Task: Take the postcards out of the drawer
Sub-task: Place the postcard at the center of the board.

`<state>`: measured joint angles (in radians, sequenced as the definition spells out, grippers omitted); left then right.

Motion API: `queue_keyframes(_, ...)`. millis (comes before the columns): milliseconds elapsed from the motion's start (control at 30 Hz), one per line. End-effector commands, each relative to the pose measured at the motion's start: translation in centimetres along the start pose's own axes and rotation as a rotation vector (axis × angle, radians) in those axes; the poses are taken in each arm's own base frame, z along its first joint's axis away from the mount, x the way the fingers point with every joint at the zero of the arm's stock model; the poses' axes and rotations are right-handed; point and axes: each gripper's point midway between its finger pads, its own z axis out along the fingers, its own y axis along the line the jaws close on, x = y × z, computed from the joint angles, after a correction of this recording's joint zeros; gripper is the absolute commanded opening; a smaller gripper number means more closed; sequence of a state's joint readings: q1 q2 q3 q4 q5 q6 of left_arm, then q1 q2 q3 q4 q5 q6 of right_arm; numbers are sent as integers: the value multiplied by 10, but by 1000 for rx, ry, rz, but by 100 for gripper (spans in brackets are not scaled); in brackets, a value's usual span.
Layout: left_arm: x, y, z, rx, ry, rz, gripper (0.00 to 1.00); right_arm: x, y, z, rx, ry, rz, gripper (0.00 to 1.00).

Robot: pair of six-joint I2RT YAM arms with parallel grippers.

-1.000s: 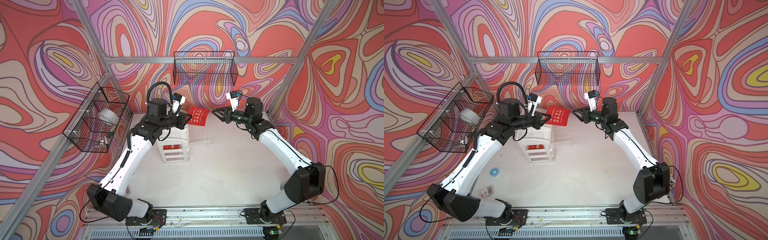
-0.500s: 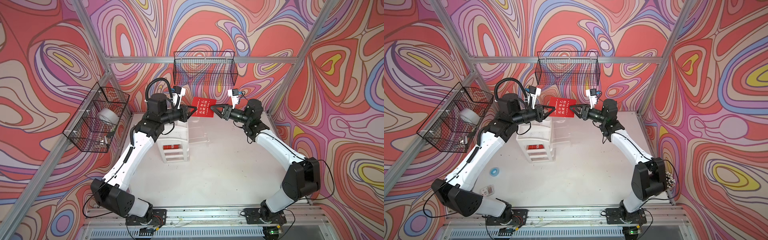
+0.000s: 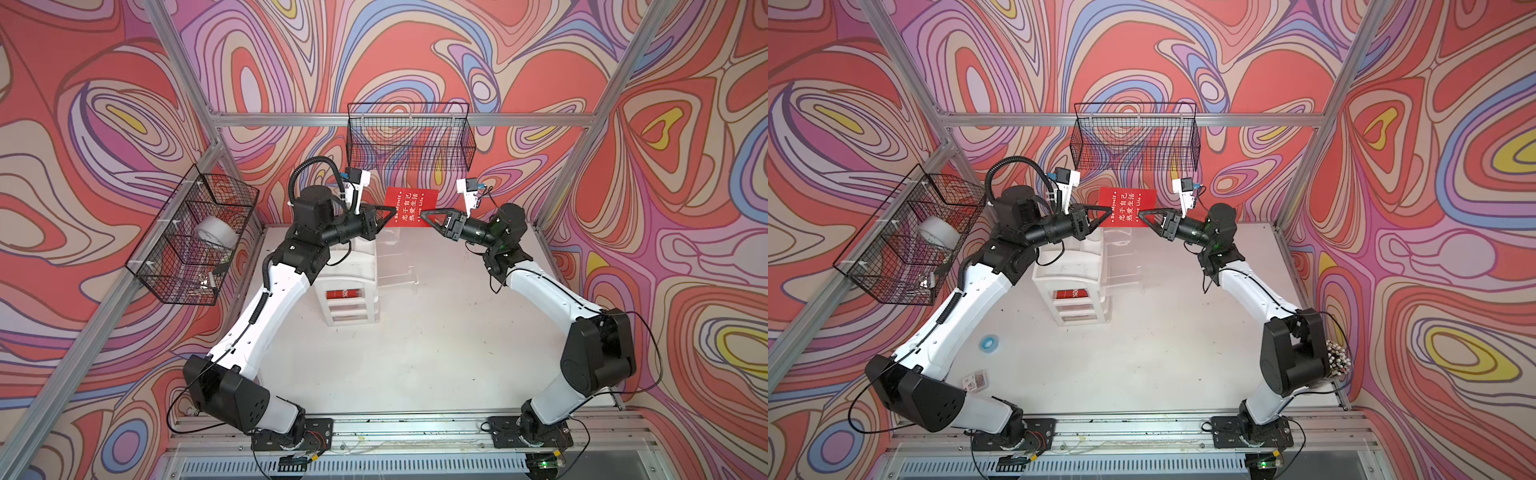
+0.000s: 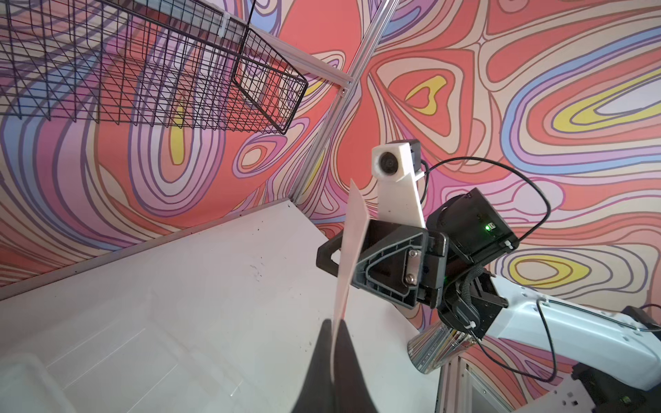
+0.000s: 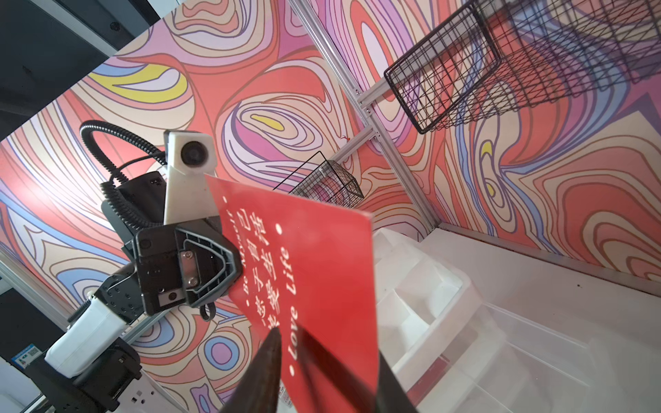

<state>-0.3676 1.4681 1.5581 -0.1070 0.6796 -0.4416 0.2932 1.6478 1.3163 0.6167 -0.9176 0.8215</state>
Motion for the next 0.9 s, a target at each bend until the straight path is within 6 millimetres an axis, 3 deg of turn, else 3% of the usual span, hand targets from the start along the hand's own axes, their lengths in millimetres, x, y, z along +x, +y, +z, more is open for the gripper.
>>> queue_keyframes(0, 3, 5, 4, -7, -1, -3, 0, -3, 14, -1, -47, -8, -21, 29)
queue_keyframes(200, 6, 15, 5, -56, 2, -6, 1, -4, 15, -2, -37, -11, -17, 16)
queue_keyframes(400, 8, 20, 5, -79, 8, -7, 25, -6, 10, -2, 8, -7, 3, 5)
queue_keyframes(500, 9, 25, 2, -119, 7, 0, 32, -13, 7, -6, 20, -9, -8, 3)
queue_keyframes(733, 22, 51, -16, -292, 25, 2, 37, -31, -6, -27, 116, 2, -39, 2)
queue_keyframes(867, 27, 65, -31, -384, 41, -17, 37, -37, -28, -46, 214, 23, -11, 1)
